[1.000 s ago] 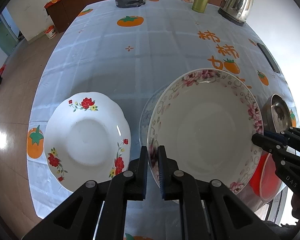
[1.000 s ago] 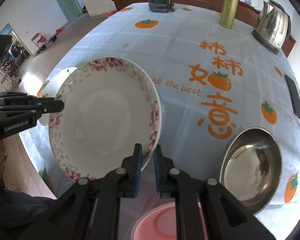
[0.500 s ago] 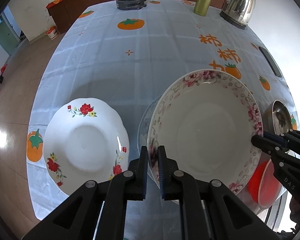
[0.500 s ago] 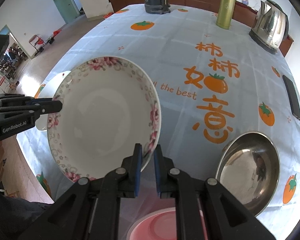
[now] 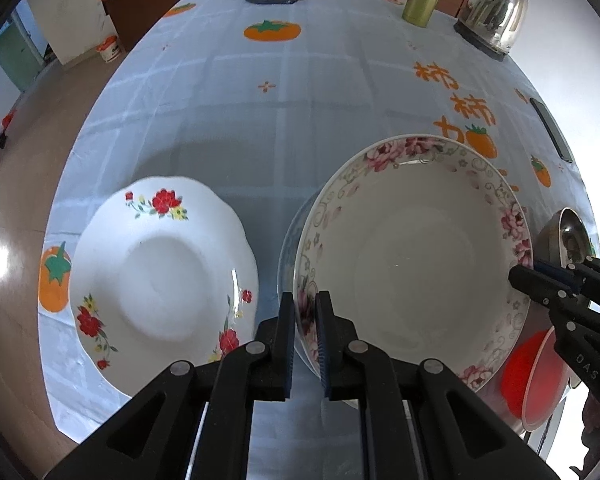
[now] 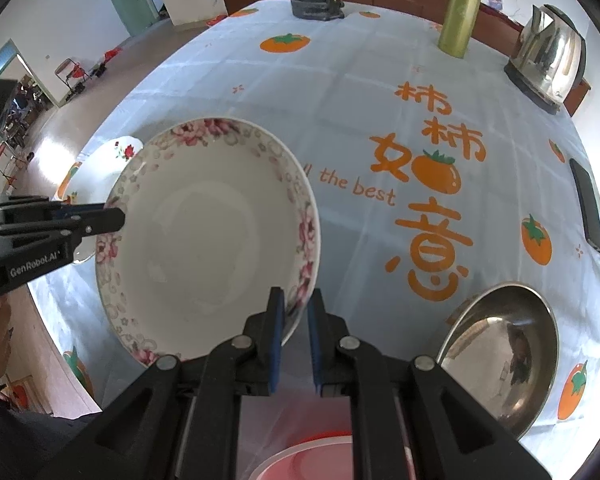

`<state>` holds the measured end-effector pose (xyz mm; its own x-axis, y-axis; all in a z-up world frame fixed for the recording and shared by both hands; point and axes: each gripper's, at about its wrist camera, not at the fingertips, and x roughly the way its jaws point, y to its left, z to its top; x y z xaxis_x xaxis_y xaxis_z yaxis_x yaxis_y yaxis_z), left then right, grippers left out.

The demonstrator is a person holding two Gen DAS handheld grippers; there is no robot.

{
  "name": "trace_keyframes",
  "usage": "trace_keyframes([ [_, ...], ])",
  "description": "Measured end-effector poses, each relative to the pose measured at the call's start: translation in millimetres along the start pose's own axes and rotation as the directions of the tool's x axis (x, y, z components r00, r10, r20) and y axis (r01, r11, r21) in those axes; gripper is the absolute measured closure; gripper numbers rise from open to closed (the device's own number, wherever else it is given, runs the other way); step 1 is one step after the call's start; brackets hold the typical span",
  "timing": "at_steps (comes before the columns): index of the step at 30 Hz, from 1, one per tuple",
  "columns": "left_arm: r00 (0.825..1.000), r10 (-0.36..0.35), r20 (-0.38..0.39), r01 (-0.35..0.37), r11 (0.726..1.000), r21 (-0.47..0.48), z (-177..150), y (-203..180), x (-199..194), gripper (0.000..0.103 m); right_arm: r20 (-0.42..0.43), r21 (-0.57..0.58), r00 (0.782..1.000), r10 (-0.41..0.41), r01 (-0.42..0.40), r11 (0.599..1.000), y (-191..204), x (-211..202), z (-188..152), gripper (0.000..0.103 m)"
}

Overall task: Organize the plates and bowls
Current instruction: 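Lower the held plate onto the blue-patterned plate with both tools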

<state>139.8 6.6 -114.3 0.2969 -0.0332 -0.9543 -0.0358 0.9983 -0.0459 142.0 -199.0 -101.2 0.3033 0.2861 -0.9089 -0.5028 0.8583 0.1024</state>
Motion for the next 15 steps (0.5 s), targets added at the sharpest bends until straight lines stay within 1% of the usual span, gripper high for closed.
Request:
trace_keyframes([
  [15,1.000,0.004,-0.004,-0.004,1.000,-0.010,-0.1,-0.3,2.7,0.092,-0.016,-0.010,0.999,-0.037,0.037,0.999,0.4,7.4,7.9,0.091],
])
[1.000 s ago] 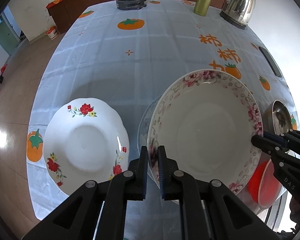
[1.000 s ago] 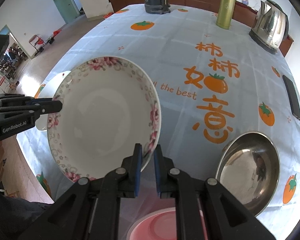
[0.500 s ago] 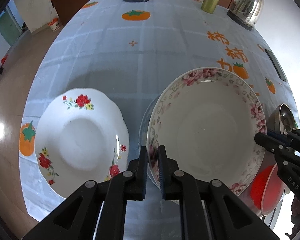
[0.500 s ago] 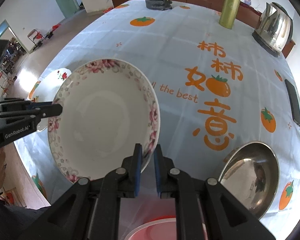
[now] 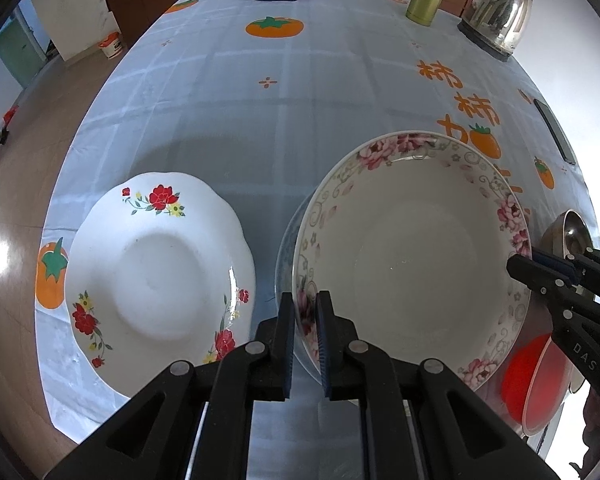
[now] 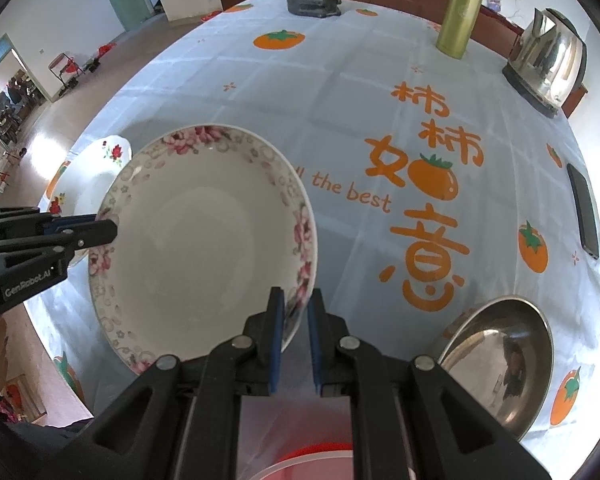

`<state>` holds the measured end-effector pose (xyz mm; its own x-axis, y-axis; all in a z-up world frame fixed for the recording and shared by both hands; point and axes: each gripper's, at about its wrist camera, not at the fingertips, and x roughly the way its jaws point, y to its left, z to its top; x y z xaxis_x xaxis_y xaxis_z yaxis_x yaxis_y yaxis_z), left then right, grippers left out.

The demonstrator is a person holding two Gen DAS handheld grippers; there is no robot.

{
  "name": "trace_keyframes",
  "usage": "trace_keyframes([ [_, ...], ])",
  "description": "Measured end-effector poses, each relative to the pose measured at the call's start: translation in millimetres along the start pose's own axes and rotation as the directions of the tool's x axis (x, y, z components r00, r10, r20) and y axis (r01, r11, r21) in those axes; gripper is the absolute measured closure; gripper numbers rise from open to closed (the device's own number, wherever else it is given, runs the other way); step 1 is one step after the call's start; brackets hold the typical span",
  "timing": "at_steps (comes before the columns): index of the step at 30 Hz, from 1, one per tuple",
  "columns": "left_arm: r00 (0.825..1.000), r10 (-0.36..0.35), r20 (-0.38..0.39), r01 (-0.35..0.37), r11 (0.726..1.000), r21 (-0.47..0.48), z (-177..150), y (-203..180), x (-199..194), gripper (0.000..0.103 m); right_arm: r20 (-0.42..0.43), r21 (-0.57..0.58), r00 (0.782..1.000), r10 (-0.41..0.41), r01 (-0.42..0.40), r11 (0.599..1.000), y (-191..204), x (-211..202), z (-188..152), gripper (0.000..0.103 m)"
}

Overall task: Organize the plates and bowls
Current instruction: 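Lower the held plate onto the blue-patterned plate with both tools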

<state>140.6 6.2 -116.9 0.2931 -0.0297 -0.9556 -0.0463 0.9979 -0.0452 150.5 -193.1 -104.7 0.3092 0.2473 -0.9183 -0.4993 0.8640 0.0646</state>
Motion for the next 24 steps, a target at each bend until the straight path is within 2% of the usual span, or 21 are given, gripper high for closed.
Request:
trace_keyframes([
  [24,1.000,-0.008,-0.016,0.008,1.000,-0.003,-2.3,-0.2,5.2,0.092,-0.014,-0.005,0.999,-0.030,0.030,1.000,0.3,7.0,2.4,0.091],
])
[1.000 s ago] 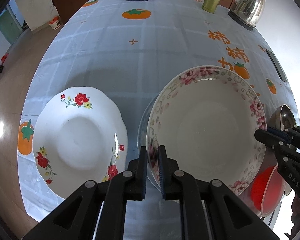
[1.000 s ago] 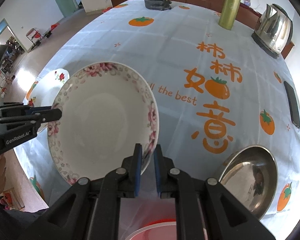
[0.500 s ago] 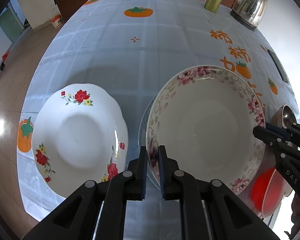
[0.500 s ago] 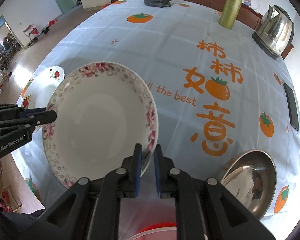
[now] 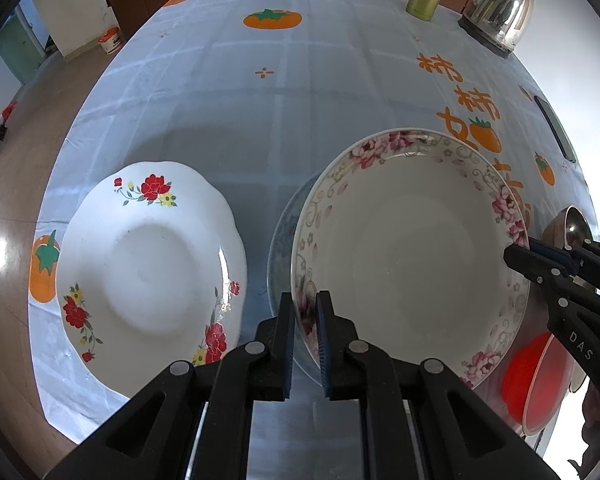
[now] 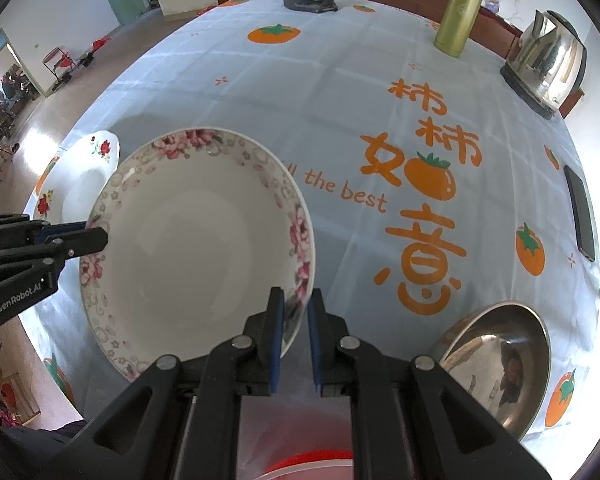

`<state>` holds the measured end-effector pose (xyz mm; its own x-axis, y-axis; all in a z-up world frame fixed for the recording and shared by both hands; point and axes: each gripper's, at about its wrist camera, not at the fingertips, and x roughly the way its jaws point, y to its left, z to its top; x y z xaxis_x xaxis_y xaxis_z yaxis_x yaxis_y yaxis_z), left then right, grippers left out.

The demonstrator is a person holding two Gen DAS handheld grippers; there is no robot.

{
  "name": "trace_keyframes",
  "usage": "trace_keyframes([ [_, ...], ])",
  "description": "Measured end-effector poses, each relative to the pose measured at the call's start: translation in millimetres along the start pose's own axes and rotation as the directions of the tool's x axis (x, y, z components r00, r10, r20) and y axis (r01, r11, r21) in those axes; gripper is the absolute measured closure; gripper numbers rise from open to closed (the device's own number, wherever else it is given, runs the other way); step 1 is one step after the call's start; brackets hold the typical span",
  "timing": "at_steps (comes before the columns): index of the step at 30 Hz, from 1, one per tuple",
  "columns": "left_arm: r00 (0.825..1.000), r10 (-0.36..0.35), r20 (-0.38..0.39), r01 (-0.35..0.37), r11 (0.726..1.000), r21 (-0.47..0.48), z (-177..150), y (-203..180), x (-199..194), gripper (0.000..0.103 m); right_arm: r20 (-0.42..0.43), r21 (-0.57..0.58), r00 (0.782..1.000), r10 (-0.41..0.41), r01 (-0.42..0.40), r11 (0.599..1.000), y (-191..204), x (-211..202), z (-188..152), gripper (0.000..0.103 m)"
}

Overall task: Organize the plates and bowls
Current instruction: 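Lower the held plate onto the blue-patterned plate with both tools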

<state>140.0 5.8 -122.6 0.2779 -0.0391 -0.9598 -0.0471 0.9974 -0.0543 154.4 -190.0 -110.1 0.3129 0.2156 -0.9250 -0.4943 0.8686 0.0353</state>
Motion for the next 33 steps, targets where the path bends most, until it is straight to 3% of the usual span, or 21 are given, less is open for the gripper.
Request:
trace_keyframes([
  [33,1.000,-0.005,-0.004,0.005,1.000,-0.015,-0.4,4.1,7.2,0.091,-0.001,-0.019,1.000,-0.004,0.004,1.000,1.5,7.5,0.3,0.091],
])
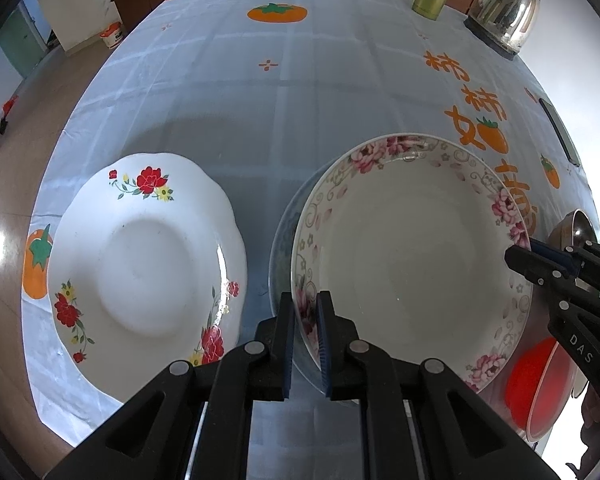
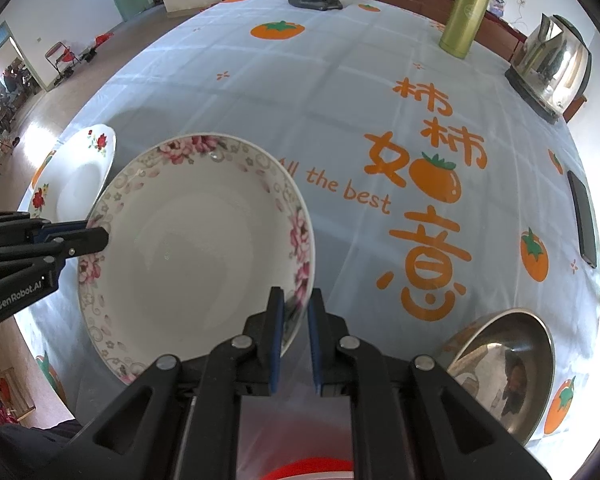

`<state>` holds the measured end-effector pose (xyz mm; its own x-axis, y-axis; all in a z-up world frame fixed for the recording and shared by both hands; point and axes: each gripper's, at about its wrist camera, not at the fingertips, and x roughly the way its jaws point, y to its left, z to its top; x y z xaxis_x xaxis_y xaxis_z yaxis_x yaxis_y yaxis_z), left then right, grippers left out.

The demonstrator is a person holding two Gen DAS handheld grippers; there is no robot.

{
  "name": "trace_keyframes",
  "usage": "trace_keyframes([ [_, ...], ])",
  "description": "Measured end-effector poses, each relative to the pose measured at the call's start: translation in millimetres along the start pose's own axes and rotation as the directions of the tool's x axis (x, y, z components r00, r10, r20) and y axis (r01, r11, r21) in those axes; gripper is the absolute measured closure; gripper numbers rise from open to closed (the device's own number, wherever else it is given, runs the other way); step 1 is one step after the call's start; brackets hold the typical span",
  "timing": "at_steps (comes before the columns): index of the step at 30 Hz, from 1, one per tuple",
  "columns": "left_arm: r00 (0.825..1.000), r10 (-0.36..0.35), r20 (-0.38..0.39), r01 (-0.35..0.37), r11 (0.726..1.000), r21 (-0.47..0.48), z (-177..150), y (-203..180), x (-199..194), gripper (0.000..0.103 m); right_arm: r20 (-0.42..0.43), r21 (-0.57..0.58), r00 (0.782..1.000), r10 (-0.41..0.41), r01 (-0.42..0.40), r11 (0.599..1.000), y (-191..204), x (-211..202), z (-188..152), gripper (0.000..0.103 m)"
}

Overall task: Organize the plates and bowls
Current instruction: 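Lower the held plate onto the blue-patterned plate with both tools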

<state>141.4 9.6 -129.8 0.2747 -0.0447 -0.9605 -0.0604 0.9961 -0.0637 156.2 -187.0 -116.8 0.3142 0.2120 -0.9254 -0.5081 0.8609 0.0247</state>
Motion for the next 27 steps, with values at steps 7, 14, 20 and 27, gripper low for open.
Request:
trace_keyframes([
  [7,1.000,-0.003,0.009,0.003,1.000,-0.005,-0.4,0.1,0.4,0.091,0.000,-0.006,1.000,-0.002,0.002,1.000,0.1,0.4,0.5,0.091],
  [14,0.999,-0.006,0.032,0.006,1.000,-0.005,-3.7,0.4,-1.1,0.091,0.013,-0.017,1.000,-0.011,0.011,1.000,1.8,0.7,-0.7,0.091],
  [20,0.999,-0.006,0.042,0.006,1.000,-0.011,-5.5,0.2,-1.2,0.091,0.020,-0.019,1.000,-0.015,0.016,1.000,2.3,0.9,-1.2,0.091],
  [27,0.999,-0.006,0.042,0.007,1.000,-0.018,-6.0,-0.3,-0.8,0.091,0.024,-0.022,1.000,-0.017,0.017,1.000,2.3,-0.4,-1.7,0.091],
])
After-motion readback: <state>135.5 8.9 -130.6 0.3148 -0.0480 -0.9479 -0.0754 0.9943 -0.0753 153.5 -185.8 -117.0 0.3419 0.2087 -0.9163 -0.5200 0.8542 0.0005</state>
